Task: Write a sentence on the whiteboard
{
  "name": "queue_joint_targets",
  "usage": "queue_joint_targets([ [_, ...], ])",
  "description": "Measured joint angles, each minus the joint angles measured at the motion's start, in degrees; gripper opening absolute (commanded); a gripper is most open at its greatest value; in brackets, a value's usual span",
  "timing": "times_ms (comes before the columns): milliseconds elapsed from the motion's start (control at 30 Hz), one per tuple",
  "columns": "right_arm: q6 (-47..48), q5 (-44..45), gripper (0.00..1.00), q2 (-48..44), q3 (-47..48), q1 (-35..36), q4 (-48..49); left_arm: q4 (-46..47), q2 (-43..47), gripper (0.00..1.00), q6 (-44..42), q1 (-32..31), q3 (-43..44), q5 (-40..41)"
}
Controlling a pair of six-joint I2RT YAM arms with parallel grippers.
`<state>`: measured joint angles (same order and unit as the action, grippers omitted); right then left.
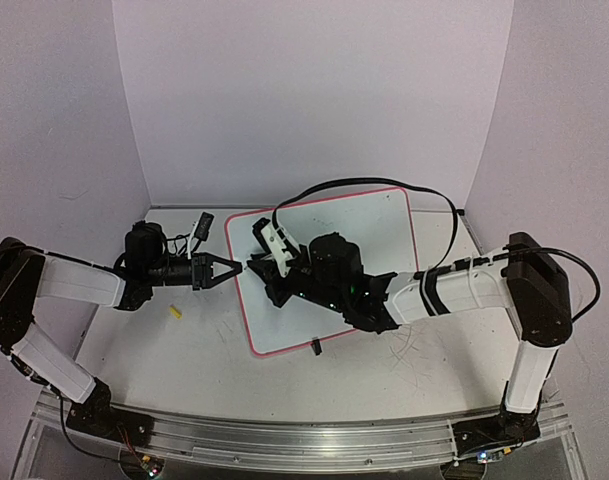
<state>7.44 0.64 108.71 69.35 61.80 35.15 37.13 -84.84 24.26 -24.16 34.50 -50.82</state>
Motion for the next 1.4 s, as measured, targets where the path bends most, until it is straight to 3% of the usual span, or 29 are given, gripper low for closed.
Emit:
queue_joint_targets([
  [1400, -2.81, -0.65, 0.00, -0.88, -4.14, 1.73, 0.22, -0.18, 0.00, 0.00, -0.27, 0.11, 0.00, -0.01],
])
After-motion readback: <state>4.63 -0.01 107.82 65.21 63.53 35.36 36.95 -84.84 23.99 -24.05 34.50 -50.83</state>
